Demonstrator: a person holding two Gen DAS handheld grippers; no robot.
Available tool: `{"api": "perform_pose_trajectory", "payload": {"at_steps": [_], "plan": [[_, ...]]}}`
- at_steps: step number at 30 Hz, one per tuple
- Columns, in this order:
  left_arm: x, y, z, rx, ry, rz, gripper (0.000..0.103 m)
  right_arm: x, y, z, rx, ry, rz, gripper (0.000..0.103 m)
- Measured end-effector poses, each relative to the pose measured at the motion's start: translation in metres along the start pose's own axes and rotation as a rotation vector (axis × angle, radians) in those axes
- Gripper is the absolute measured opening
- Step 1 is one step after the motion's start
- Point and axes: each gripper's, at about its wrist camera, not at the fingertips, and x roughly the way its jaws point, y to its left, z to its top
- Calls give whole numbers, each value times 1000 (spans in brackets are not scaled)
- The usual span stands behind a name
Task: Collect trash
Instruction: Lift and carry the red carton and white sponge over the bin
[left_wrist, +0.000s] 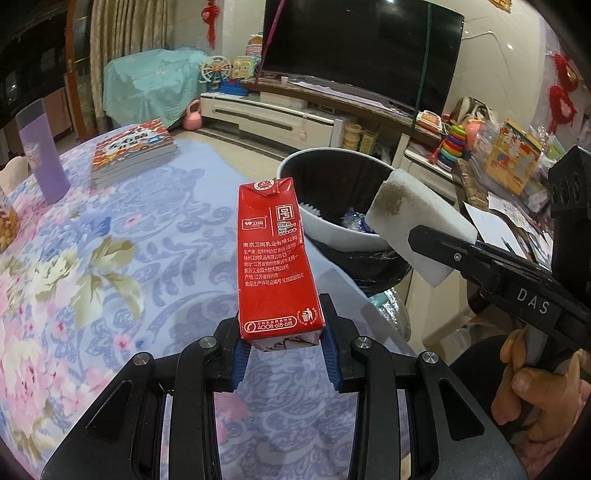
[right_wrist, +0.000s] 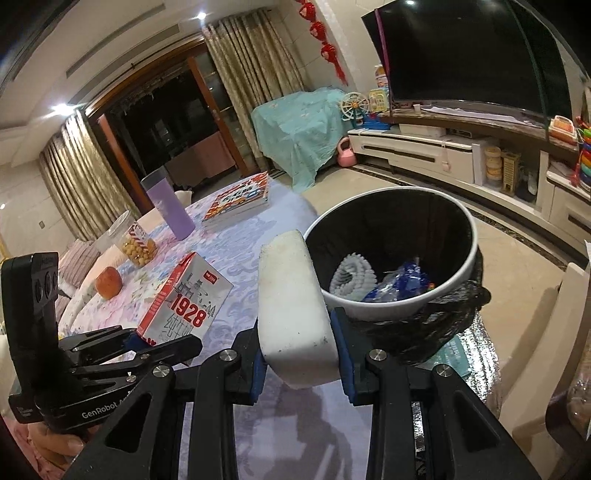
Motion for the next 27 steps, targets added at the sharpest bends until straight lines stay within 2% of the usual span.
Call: {"api": "perform_pose_trajectory", "payload": {"at_steps": [14, 27], "plan": [[12, -25, 19, 47, 8, -30, 32, -6, -25, 9, 33, -14, -33, 32], [26, -37, 41, 85, 10, -26, 32, 0, -41, 27, 29, -11, -62, 32]]}}
